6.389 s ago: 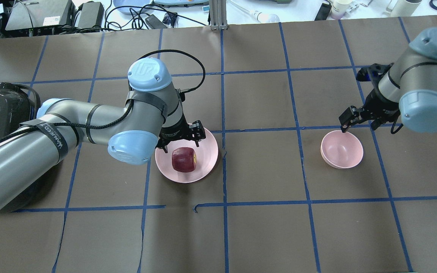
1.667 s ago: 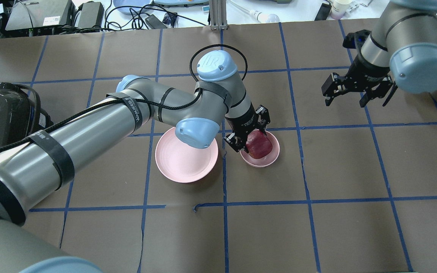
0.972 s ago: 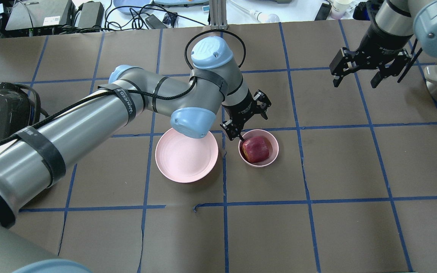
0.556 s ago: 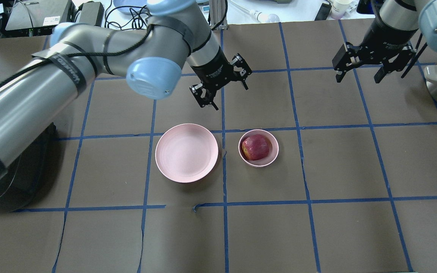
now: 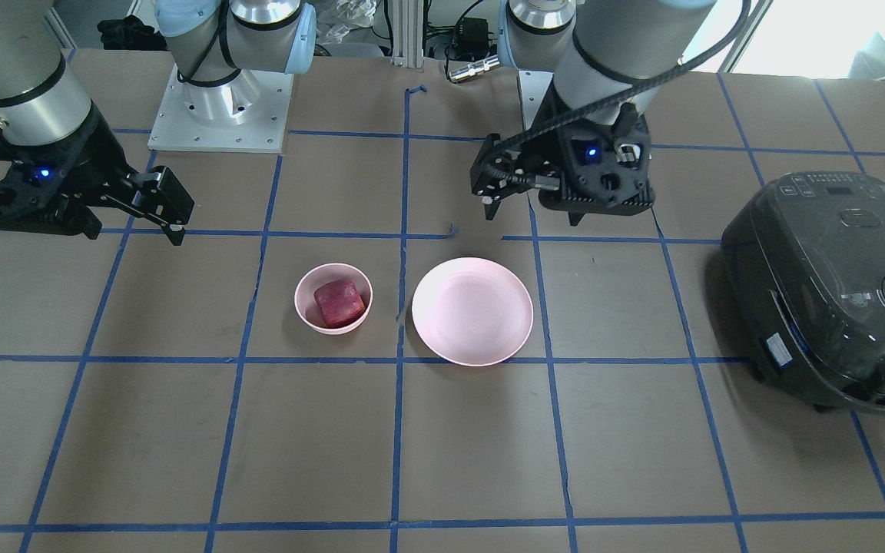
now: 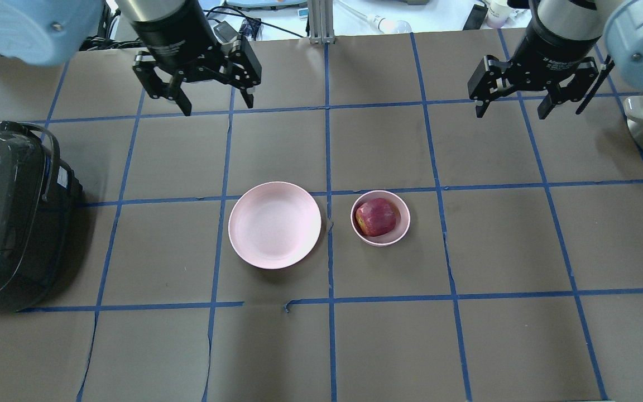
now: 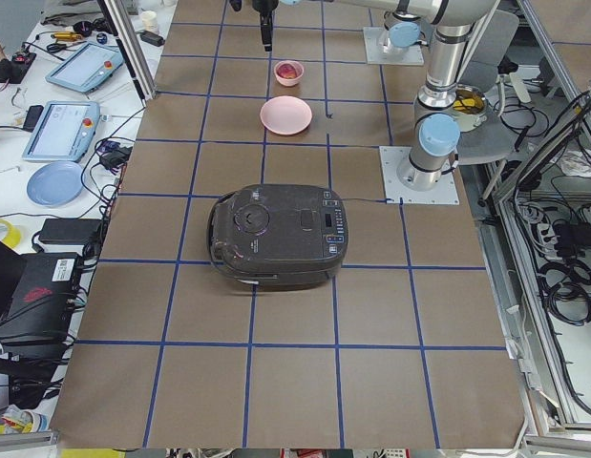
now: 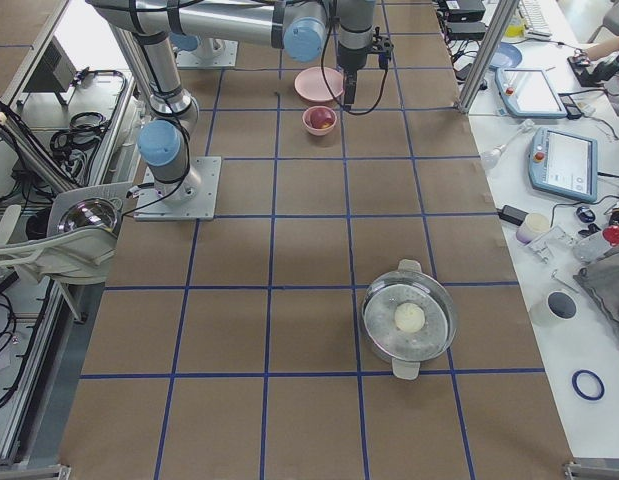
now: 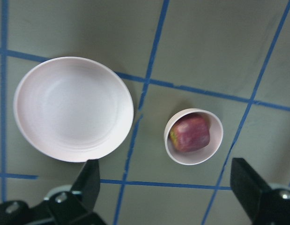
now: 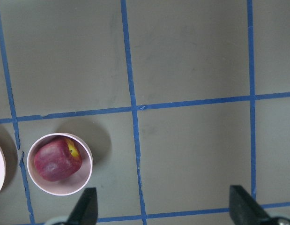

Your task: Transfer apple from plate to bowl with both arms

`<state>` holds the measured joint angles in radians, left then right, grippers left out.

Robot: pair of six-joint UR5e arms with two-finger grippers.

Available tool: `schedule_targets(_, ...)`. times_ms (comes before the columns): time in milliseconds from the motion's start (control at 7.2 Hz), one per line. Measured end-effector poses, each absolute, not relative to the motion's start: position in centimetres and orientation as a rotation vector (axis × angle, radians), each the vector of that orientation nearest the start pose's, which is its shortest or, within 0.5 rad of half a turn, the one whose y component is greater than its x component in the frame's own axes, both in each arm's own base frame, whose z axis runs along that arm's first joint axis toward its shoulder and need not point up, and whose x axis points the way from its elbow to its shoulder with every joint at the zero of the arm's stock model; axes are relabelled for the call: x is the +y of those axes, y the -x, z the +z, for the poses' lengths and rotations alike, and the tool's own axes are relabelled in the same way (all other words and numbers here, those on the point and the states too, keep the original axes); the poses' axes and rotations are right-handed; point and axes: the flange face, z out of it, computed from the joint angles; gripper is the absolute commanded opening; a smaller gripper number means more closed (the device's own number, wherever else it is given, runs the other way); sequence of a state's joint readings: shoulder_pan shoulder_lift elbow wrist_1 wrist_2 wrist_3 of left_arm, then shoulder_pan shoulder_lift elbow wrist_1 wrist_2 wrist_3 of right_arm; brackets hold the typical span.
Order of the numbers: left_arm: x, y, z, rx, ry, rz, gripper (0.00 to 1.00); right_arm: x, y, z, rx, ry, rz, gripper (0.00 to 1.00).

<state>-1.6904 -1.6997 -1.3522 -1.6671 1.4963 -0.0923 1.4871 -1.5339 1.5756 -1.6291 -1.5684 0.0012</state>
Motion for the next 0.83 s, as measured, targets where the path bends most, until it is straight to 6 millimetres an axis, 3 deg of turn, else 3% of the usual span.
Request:
schedule_targets(139, -51.2, 19.1, 52.8, 3.170, -0.111, -0.002, 0.95, -50.8, -9.2, 48.2, 3.147, -0.138, -0.017, 1.00)
schedule_targets(417, -49.4, 17.8, 52.6, 3.116, -0.130, -0.117, 1.00, -49.8, -9.7, 49.0, 3.139, -0.135, -0.015, 1.00)
schedule_targets(833, -48.6, 17.0, 52.6, 3.106, -0.114, -0.165, 1.00, -49.3, -10.7, 49.5, 3.132, -0.112, -0.025, 1.00)
